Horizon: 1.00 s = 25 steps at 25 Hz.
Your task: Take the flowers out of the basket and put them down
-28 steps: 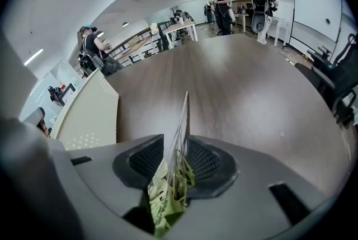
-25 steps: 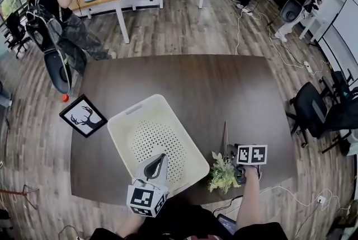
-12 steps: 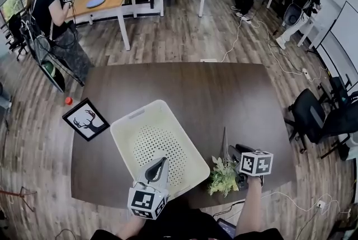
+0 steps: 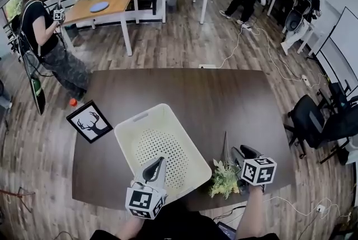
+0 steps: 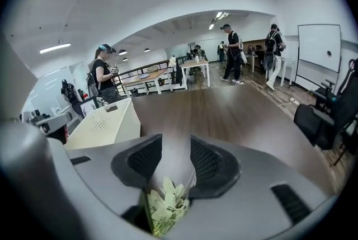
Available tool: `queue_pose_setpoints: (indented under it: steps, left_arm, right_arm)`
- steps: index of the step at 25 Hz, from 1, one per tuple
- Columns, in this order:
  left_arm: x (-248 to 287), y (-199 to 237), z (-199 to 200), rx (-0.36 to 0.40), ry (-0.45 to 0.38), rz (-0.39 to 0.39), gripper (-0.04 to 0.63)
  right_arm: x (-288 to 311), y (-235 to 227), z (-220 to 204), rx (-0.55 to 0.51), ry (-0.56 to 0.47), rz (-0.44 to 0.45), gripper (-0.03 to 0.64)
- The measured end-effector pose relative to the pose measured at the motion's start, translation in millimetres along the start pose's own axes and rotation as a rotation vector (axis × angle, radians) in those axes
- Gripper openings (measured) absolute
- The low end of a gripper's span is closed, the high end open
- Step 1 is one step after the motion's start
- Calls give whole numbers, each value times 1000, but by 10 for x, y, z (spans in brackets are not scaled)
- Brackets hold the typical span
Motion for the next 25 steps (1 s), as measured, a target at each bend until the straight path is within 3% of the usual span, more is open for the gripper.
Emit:
queue_pose_setpoints:
  steps: [9, 25]
  left_arm:
    - [-121, 101, 38, 0, -19, 19, 2]
    - [-306, 195, 95, 1, -51, 10, 2]
  right_arm:
    - [-246, 136, 117, 4, -122, -67, 213]
    - [-685, 576, 303, -27, -324, -78, 170]
Point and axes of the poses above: the fingertips, and each gripper's own axes: x forward along the fingers, y to its left, z out of its top, the point moved 10 cm from there along -x, backward along the fingers, and after that the axes turned 5 degrees about -z, right-handed, at the moved point
